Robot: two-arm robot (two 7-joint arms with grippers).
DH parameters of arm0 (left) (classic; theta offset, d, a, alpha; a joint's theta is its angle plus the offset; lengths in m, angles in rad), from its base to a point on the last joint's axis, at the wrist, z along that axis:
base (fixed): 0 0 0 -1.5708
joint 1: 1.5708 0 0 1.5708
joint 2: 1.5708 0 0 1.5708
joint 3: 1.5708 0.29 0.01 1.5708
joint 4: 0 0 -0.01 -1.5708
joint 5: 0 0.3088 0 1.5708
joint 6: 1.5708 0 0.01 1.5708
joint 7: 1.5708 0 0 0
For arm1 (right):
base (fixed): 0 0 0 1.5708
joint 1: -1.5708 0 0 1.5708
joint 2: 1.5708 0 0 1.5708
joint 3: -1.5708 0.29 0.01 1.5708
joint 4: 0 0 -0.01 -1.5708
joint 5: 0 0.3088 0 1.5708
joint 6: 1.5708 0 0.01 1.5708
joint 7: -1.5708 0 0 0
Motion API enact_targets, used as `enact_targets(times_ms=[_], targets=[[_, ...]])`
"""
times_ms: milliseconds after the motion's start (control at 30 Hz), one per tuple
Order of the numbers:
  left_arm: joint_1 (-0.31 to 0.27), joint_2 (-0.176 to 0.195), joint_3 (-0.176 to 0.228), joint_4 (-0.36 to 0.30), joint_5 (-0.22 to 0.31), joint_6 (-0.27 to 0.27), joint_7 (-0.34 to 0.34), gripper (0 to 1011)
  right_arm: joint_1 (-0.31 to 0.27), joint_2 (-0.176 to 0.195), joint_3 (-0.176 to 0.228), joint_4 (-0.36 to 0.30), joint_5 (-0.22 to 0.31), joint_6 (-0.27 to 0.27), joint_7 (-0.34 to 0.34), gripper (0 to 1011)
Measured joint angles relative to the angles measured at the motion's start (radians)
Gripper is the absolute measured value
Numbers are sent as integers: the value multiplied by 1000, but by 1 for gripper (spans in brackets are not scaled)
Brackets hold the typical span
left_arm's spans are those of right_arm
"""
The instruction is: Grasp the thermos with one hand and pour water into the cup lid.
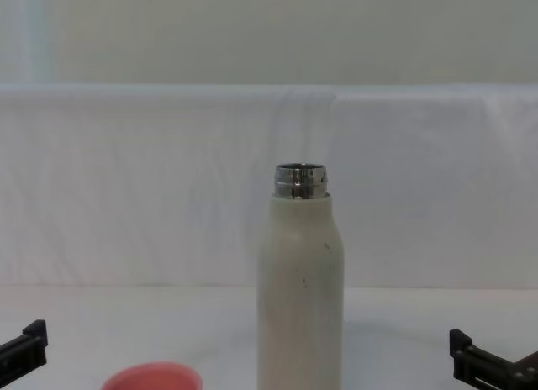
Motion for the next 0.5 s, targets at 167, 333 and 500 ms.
enact_targets(times_ms=[167, 333, 500], targets=[[0, 0, 0, 0, 0, 0, 0, 1001, 0, 0, 0, 0, 0, 0, 0, 1000], [0, 0, 0, 0, 0, 0, 0, 1001, 0, 0, 0, 0, 0, 0, 0, 1000], [0, 0, 0, 0, 0, 0, 0, 1001, 0, 0, 0, 0, 0, 0, 0, 1000]])
